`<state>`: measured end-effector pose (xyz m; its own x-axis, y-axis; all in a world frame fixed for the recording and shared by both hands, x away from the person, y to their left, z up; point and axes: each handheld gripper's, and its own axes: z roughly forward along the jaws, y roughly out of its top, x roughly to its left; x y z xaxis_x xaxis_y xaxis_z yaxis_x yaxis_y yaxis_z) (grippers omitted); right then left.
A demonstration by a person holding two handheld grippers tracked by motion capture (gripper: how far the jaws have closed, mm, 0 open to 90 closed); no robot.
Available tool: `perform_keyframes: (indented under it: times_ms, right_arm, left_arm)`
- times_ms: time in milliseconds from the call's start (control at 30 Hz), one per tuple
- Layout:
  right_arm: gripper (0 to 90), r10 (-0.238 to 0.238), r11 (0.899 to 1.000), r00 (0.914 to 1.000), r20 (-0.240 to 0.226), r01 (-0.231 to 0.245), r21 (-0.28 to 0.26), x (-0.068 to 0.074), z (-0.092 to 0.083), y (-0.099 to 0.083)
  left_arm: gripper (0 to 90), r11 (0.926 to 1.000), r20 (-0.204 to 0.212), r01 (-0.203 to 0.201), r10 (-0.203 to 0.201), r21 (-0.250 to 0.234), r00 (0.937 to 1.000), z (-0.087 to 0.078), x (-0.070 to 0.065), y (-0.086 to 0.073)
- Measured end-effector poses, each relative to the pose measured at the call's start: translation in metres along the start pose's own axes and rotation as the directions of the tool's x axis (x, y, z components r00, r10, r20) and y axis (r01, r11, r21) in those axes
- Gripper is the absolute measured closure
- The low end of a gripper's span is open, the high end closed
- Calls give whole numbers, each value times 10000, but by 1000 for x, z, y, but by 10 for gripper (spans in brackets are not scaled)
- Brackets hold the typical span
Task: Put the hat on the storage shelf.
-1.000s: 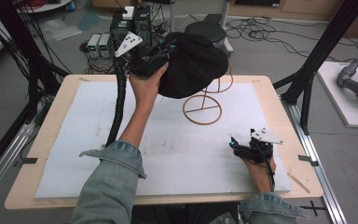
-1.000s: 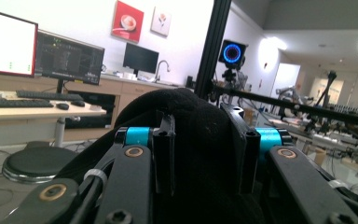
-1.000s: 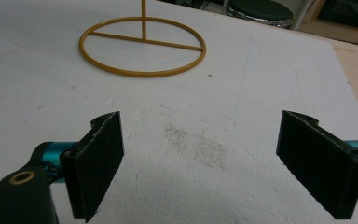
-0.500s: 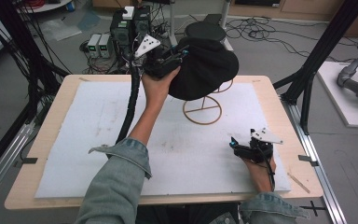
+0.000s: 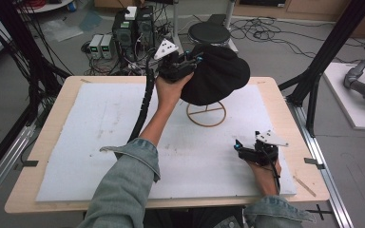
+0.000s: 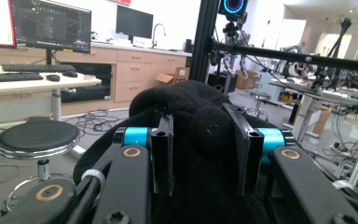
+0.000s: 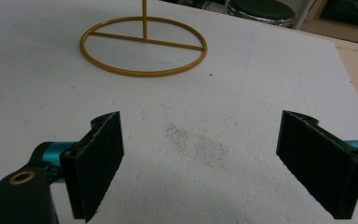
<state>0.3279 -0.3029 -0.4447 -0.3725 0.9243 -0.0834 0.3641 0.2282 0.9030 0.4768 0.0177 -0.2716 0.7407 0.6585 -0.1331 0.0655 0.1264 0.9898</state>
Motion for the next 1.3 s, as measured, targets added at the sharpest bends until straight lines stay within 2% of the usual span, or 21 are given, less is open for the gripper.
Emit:
perform_keyframes:
  times_ms: [233,500,700,833,967,1033,1167,1233,1267,1300]
  right_arm:
    - [145,18,10000,10000,-13,-18,7,0,0,0]
    - [145,9,10000,10000,-16,-9,10,0,0,0]
    - [146,-15,10000,10000,-8,15,19,0,0,0]
    - [145,-18,10000,10000,-8,18,21,0,0,0]
    - [145,-24,10000,10000,-20,24,11,0,0,0]
    - [145,-25,10000,10000,-13,25,-10,0,0,0]
    - [145,-58,10000,10000,9,58,11,0,0,0]
    - [145,-75,10000,10000,11,75,33,0,0,0]
    - [145,-53,10000,10000,18,53,45,0,0,0]
    - [145,-51,10000,10000,24,51,45,0,0,0]
  left_arm:
    - [637,9999,133,10,-12,146,9999,8,0,-7]
    - [594,9987,310,-232,218,456,9993,13,-2,-12]
    - [489,9973,136,-380,372,624,9992,15,-2,-14]
    - [442,9972,237,-521,509,540,9984,12,-1,-12]
    - [424,9956,275,-821,809,461,9963,3,1,-9]
    - [419,9955,273,-828,816,451,9963,0,2,-9]
    - [400,9926,175,-1089,1081,530,9940,-17,7,-9]
    - [400,9913,21,-1162,1163,617,9932,-28,13,-10]
    - [397,9908,-163,-1177,1190,670,9928,-39,19,-11]
    - [395,9908,-163,-1177,1190,670,9928,-39,19,-11]
